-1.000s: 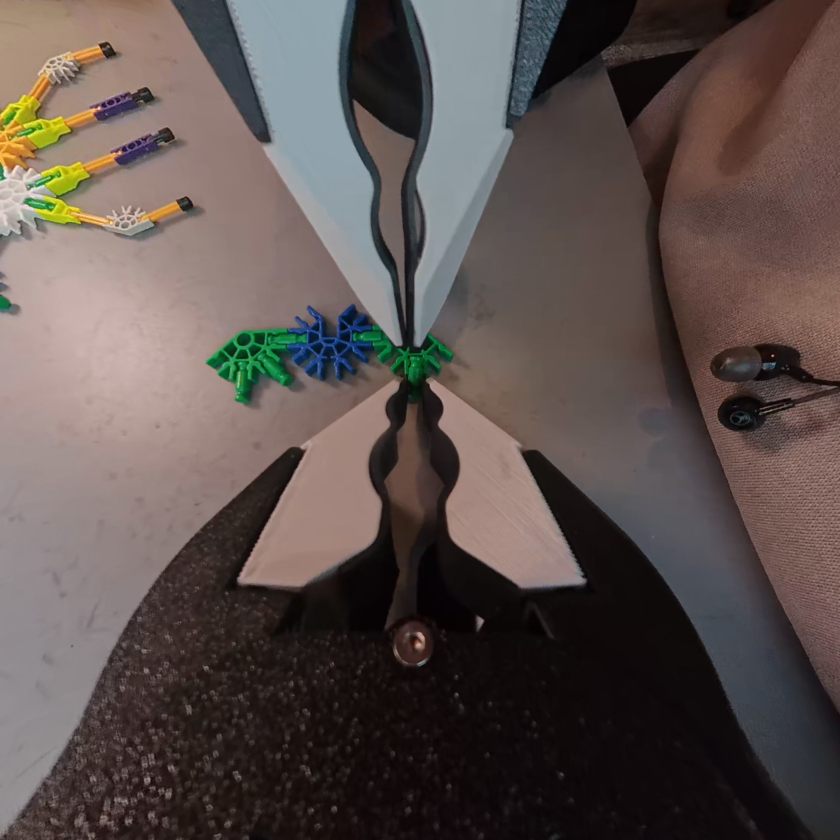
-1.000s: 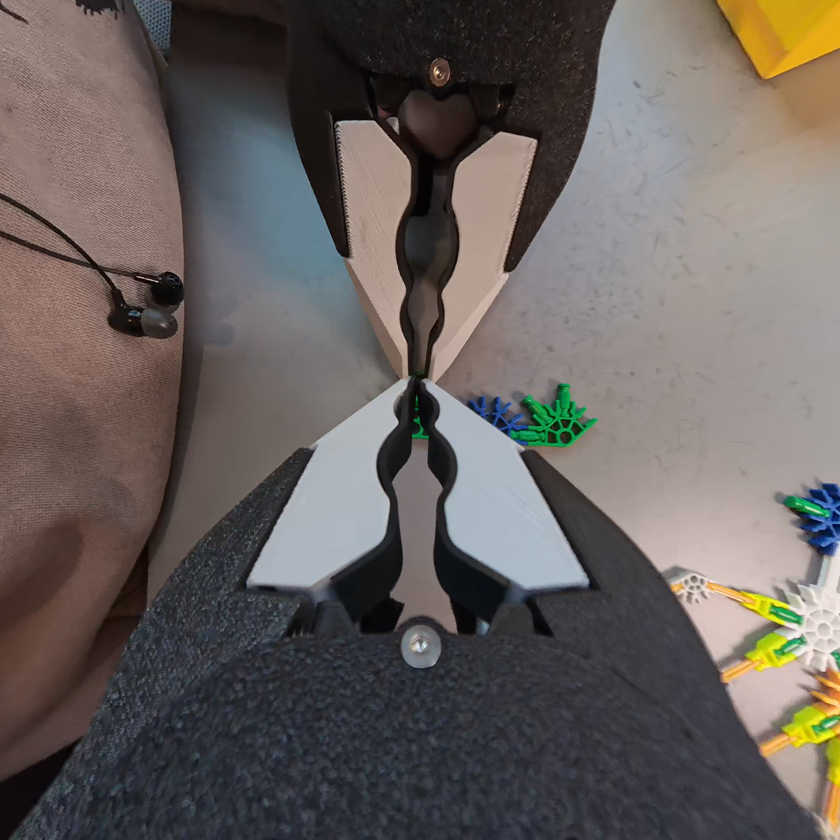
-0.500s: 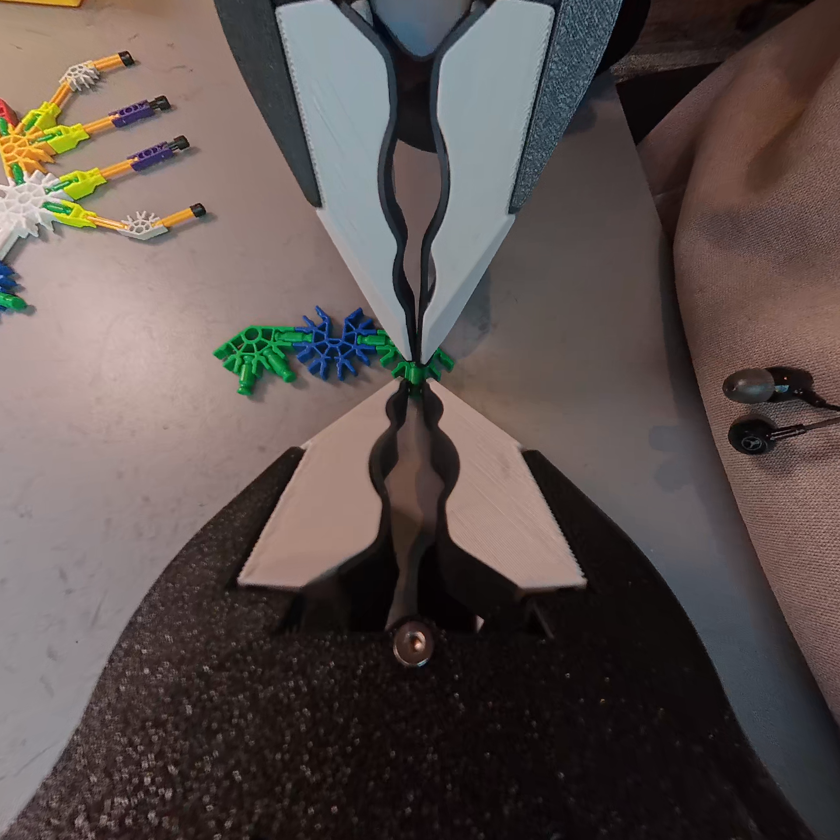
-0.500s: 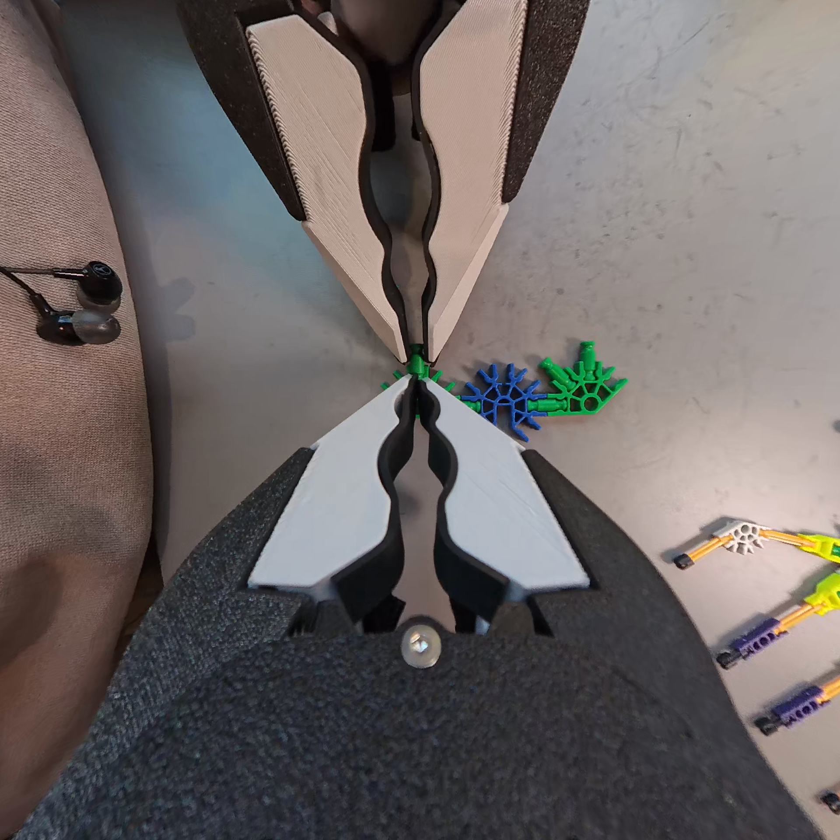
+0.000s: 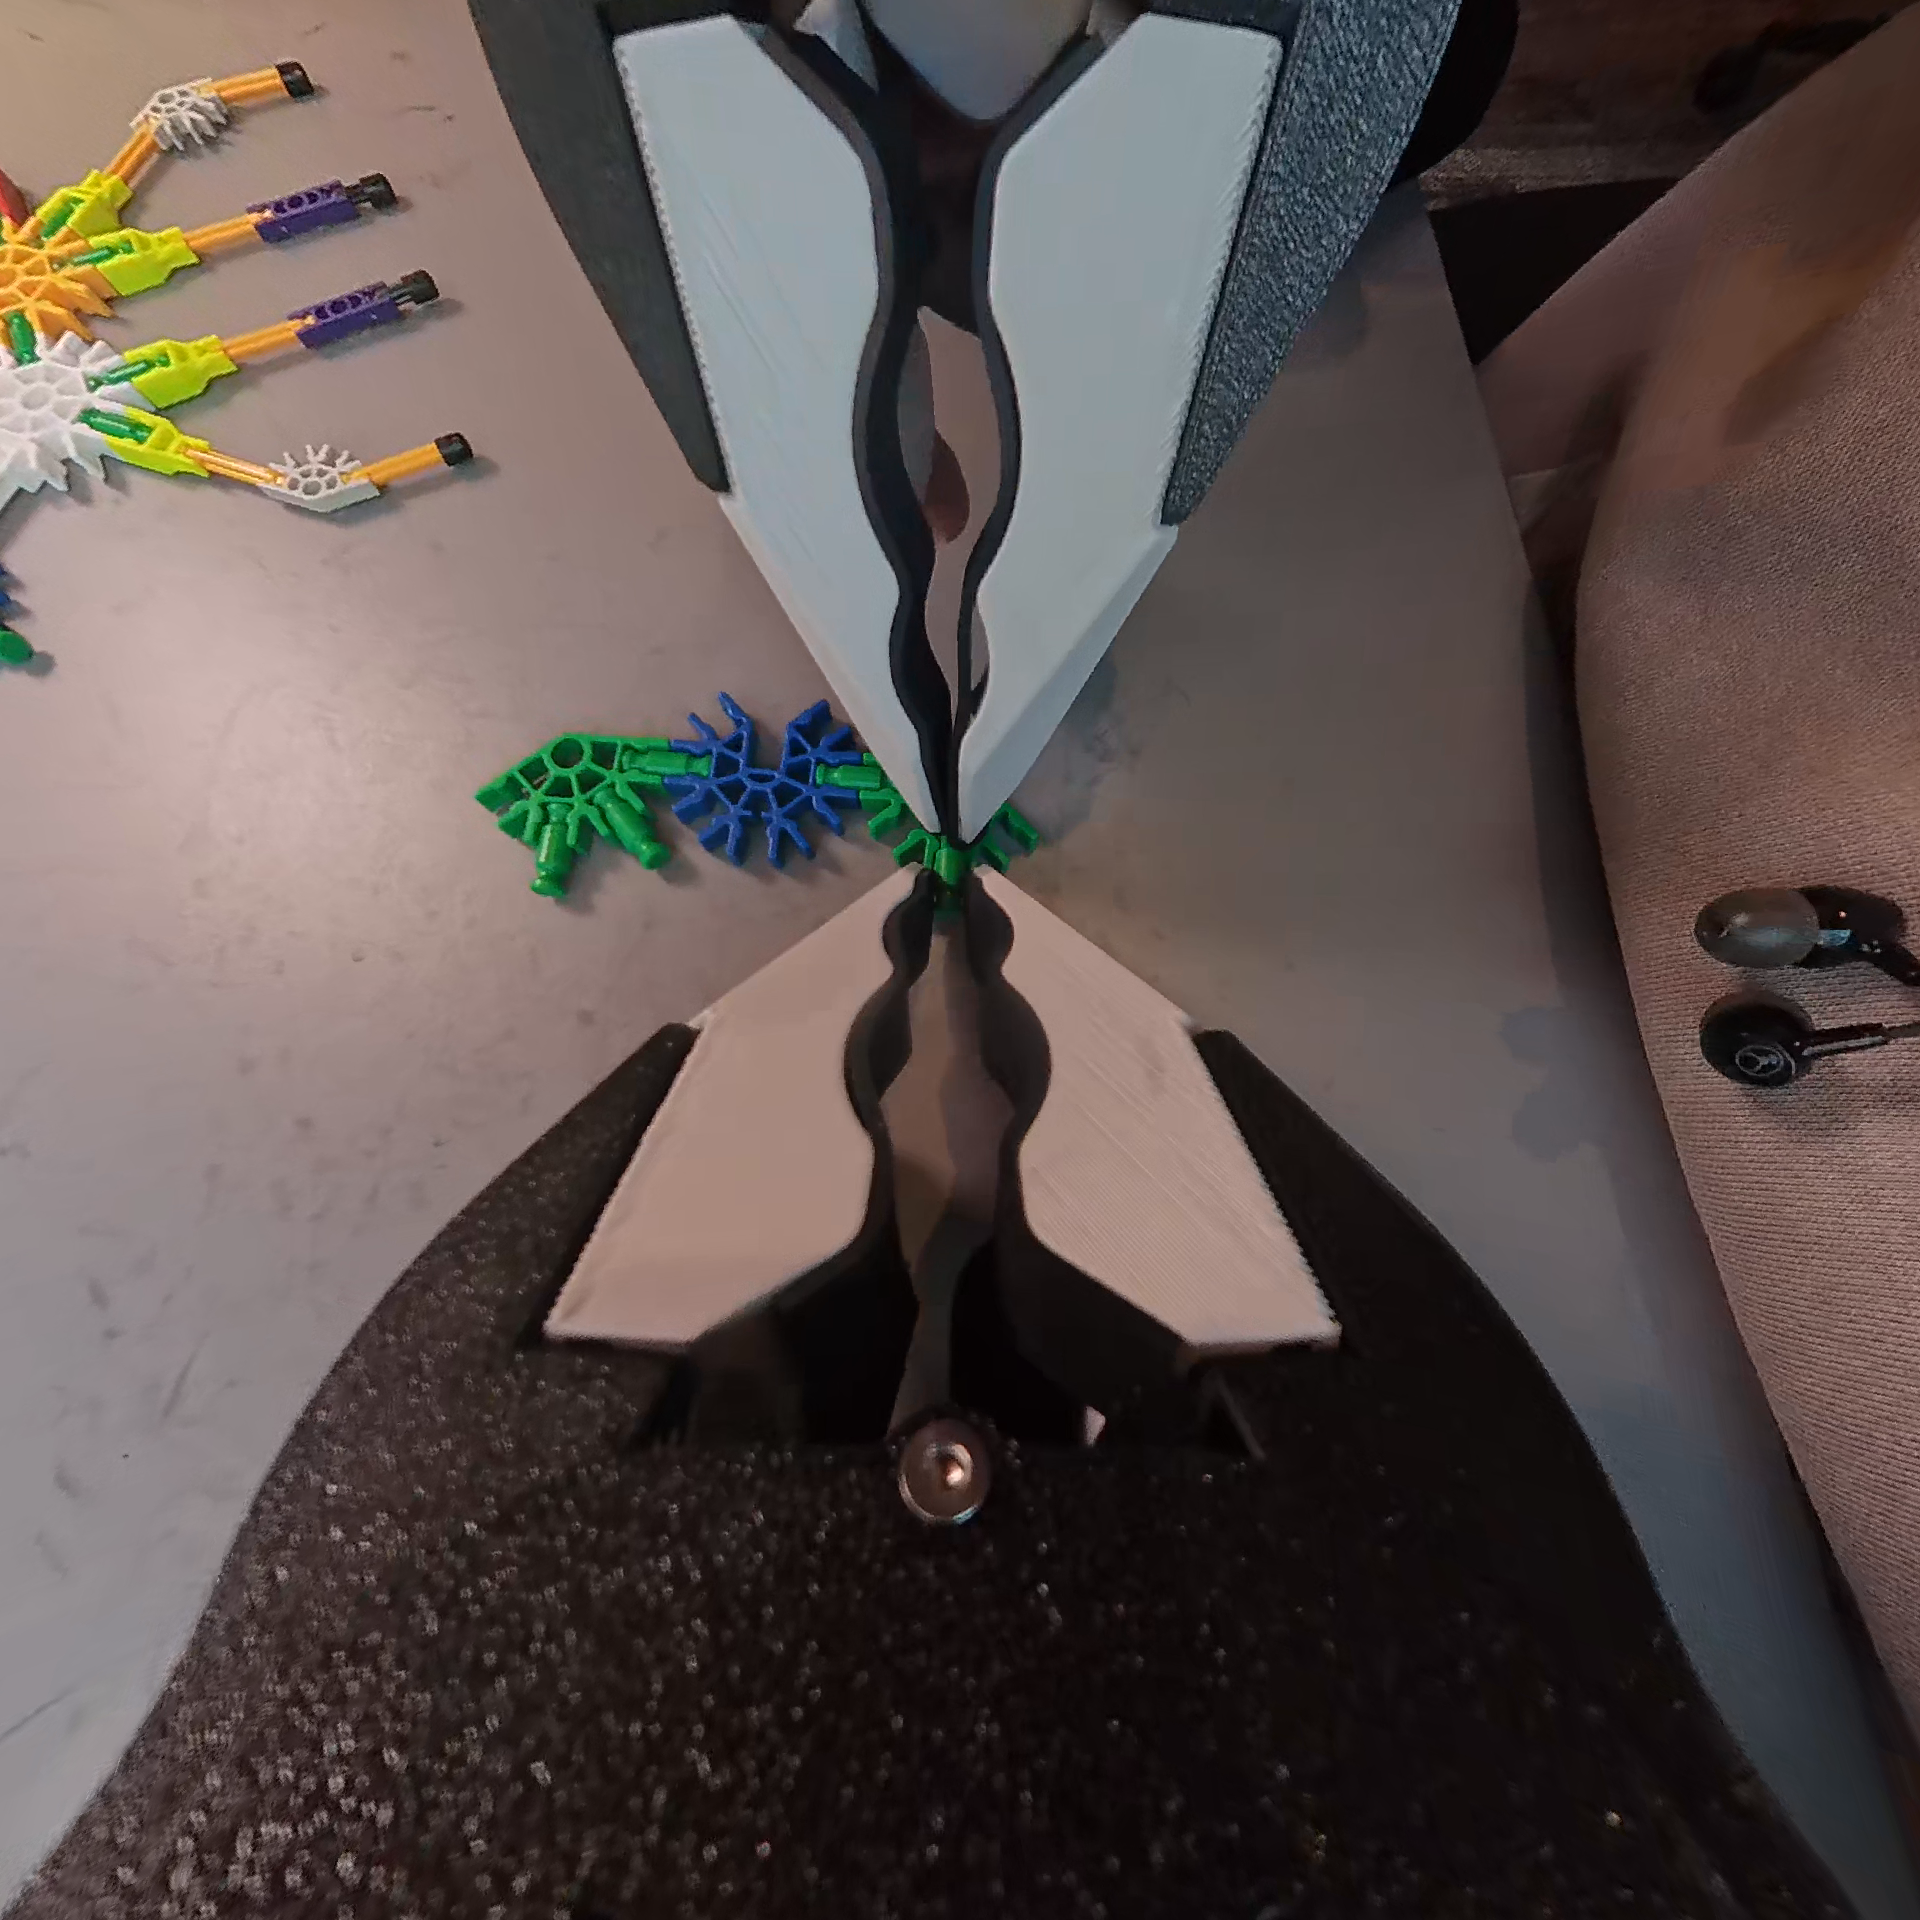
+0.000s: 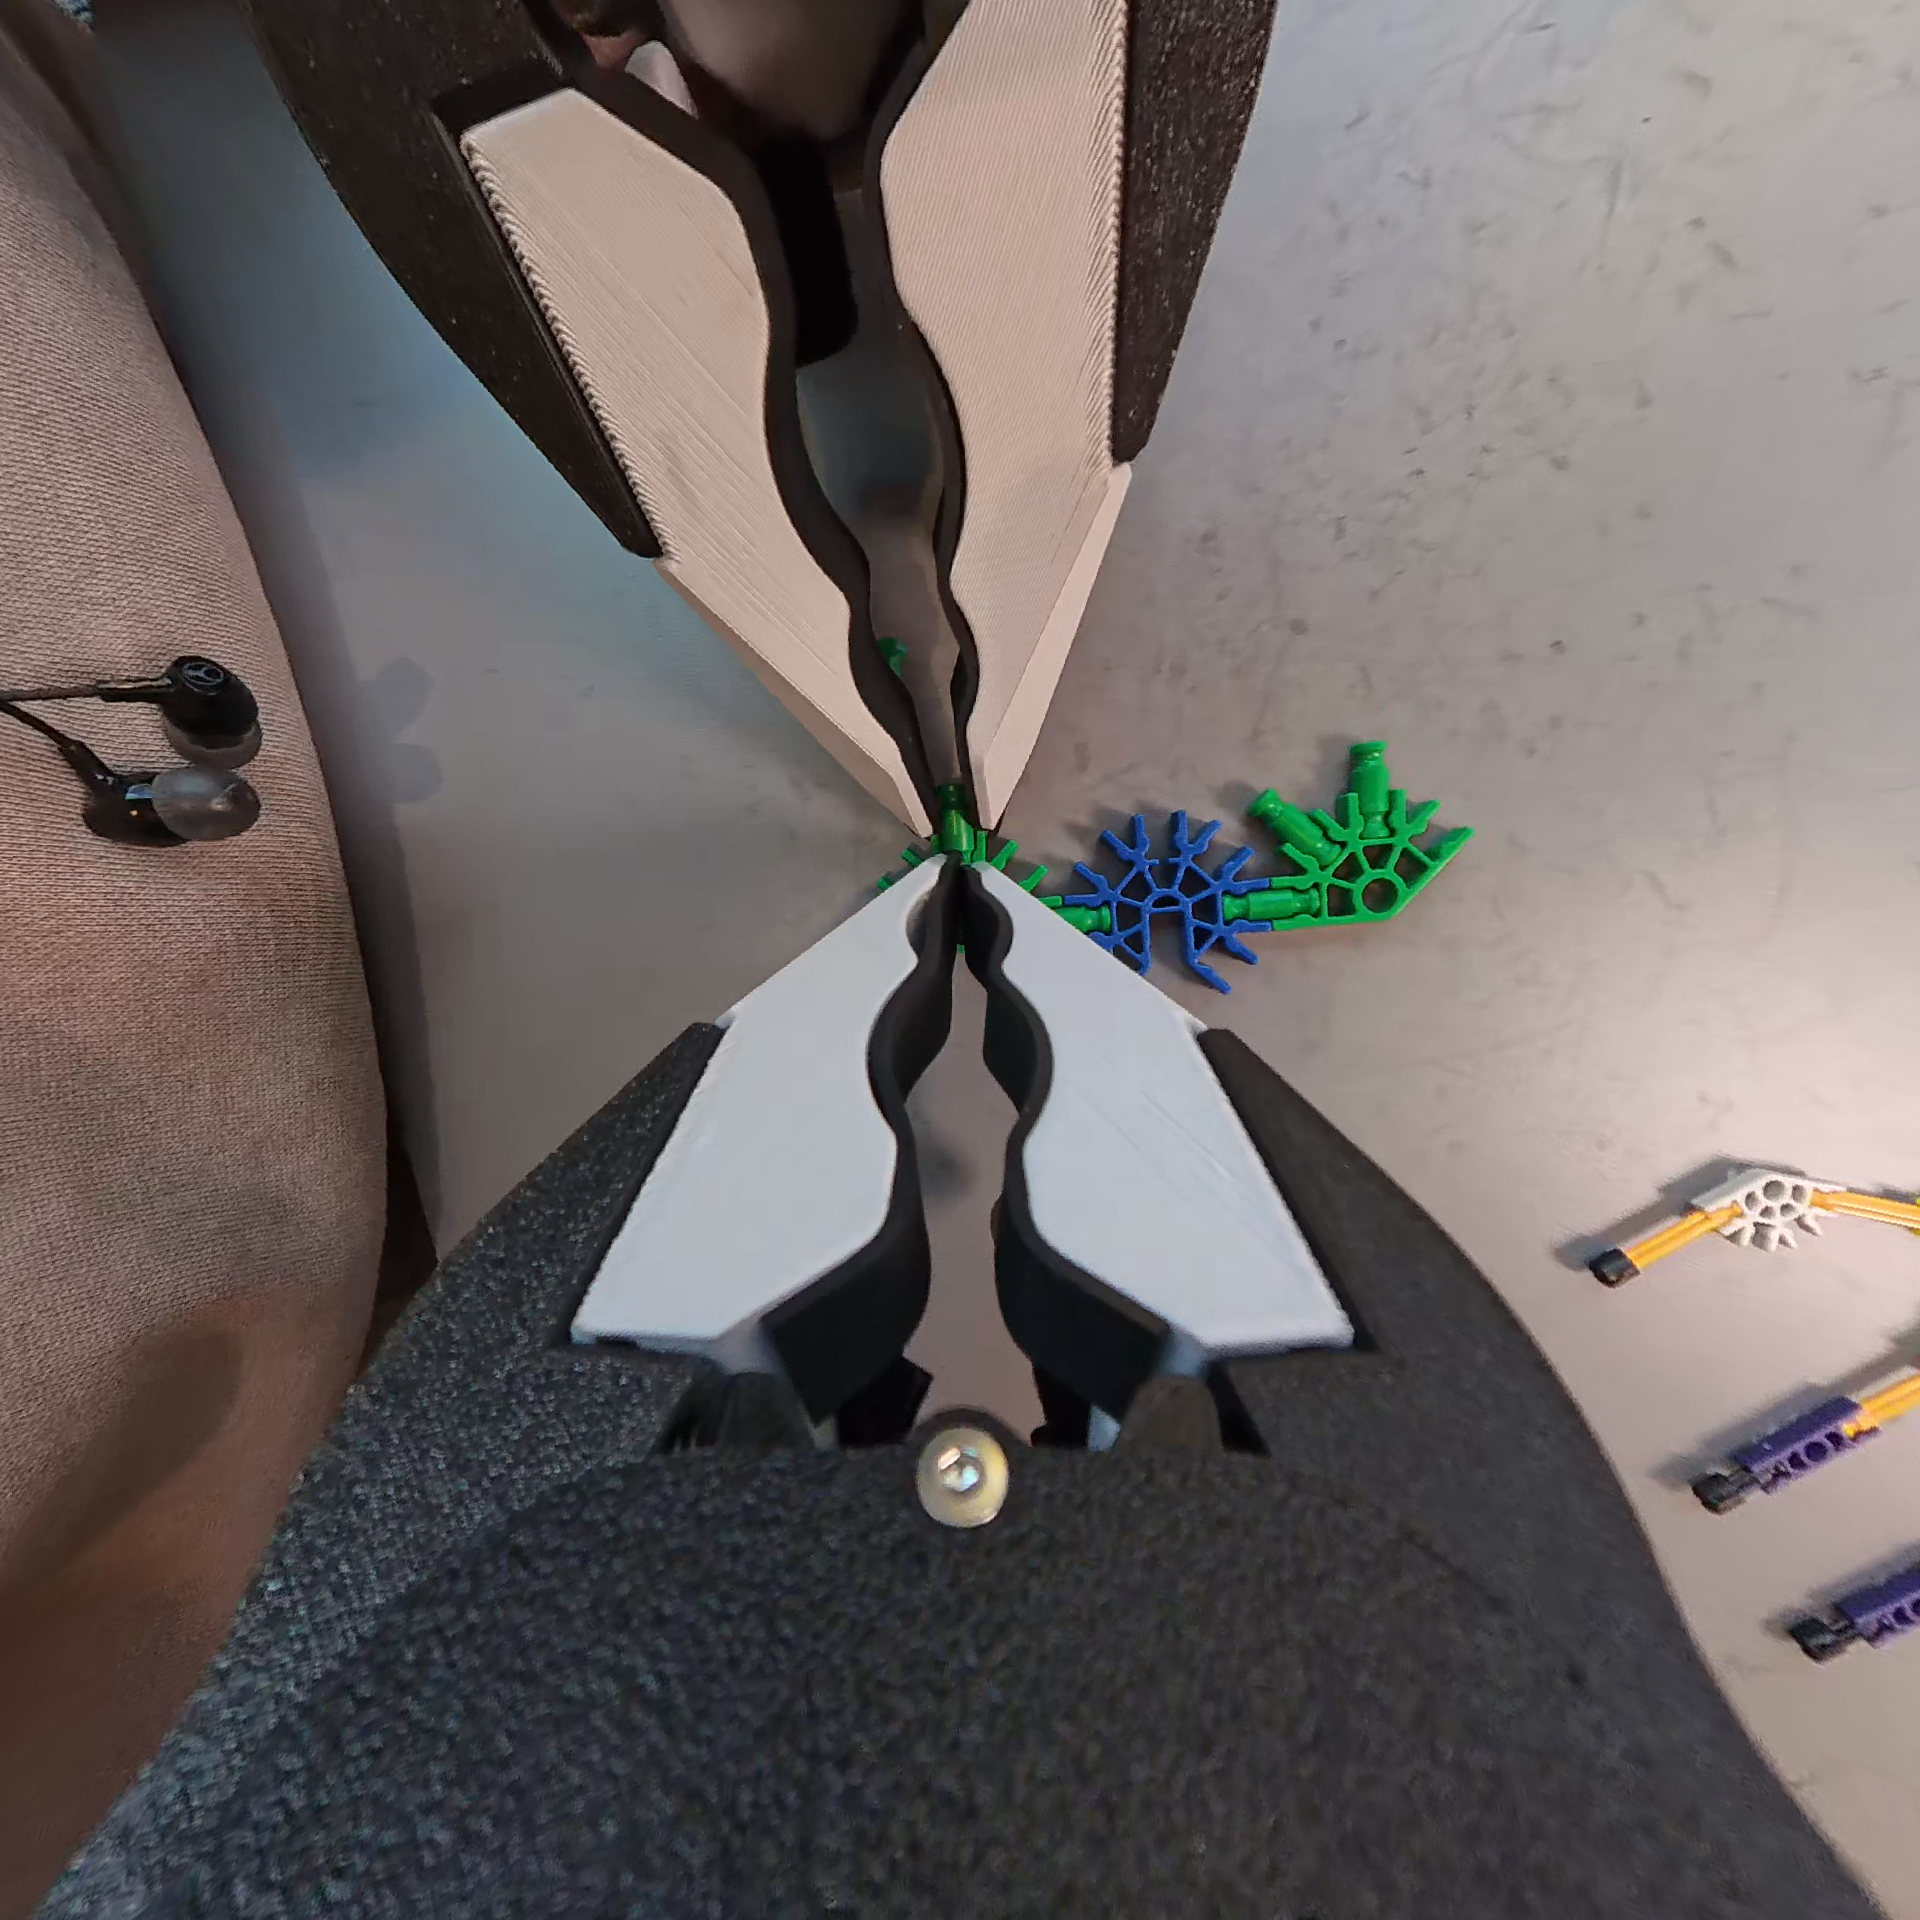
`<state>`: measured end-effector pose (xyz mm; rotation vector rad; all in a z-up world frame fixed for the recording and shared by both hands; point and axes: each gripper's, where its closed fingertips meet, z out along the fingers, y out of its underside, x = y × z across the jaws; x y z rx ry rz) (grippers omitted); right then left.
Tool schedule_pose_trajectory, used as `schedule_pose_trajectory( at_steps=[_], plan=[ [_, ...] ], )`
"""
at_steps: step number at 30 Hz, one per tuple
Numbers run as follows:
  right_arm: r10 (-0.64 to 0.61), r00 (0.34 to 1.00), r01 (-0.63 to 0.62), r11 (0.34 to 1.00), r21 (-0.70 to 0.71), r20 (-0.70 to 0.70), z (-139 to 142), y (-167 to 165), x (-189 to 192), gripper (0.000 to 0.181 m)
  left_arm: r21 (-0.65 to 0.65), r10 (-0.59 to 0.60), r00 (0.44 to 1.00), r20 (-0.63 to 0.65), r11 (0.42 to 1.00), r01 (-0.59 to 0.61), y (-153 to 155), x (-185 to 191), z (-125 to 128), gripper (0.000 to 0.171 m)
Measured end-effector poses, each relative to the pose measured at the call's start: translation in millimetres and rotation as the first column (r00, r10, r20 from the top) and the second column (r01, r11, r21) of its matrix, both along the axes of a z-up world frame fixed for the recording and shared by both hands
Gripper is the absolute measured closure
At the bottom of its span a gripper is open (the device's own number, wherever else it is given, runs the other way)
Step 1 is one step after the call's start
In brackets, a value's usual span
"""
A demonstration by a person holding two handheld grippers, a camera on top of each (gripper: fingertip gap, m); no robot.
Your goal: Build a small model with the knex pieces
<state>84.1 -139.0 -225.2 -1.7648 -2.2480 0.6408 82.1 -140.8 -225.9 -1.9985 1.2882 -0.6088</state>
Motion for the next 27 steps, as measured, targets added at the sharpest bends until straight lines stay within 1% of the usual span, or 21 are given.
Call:
schedule_pose_trajectory(
  at_steps=[4,8,12,16,17,18,20,22,25,27],
  plan=[
    [-0.008,1.000,0.008,1.000,0.005,0.006,-0.4,0.1,-0.5,0.181,0.003,0.002,1.000,-0.021,1.000,-0.002,-0.4,0.4,-2.6,0.168],
    [-0.016,1.000,0.017,1.000,-0.007,0.015,-0.4,0.2,-0.6,0.181,-0.005,0.006,1.000,-0.018,1.000,-0.006,-0.4,0.6,-2.7,0.168],
    [0.000,1.000,0.000,1.000,0.007,0.030,-0.5,0.2,-0.7,0.181,-0.005,0.006,1.000,-0.010,1.000,-0.006,-0.5,0.4,-2.7,0.168],
    [0.021,0.999,-0.021,1.000,0.018,-0.031,0.9,1.5,-1.8,0.181,-0.004,0.008,1.000,-0.016,1.000,-0.008,-0.6,-0.9,-2.8,0.166],
    [0.017,0.998,-0.017,1.000,0.013,-0.057,2.5,2.0,-2.4,0.172,0.002,0.008,1.000,-0.018,1.000,-0.008,-0.5,-1.5,-2.8,0.166],
    [0.016,0.996,-0.016,1.000,-0.008,-0.093,6.6,0.5,-3.3,0.158,0.010,0.007,1.000,-0.021,1.000,-0.007,-0.2,-2.3,-2.7,0.166],
    [0.026,0.987,-0.032,0.999,-0.038,-0.162,16.1,-4.1,-1.4,0.156,0.018,0.008,1.000,-0.019,1.000,-0.008,0.8,-5.0,-1.9,0.166],
    [0.026,0.984,-0.029,0.999,-0.016,-0.178,15.5,-2.4,6.0,0.151,0.008,0.004,1.000,0.012,1.000,-0.005,0.8,-7.0,3.0,0.160],
    [-0.033,0.985,0.034,0.999,-0.001,-0.171,6.6,-0.3,13.6,0.146,-0.009,-0.014,0.997,0.073,1.000,0.014,-1.3,-13.4,16.6,0.151],
    [-0.071,0.976,0.076,0.997,0.014,-0.207,7.4,-1.4,10.7,0.145,-0.017,-0.029,0.997,0.077,0.999,0.030,-3.5,-23.9,21.6,0.149]
  ],
)
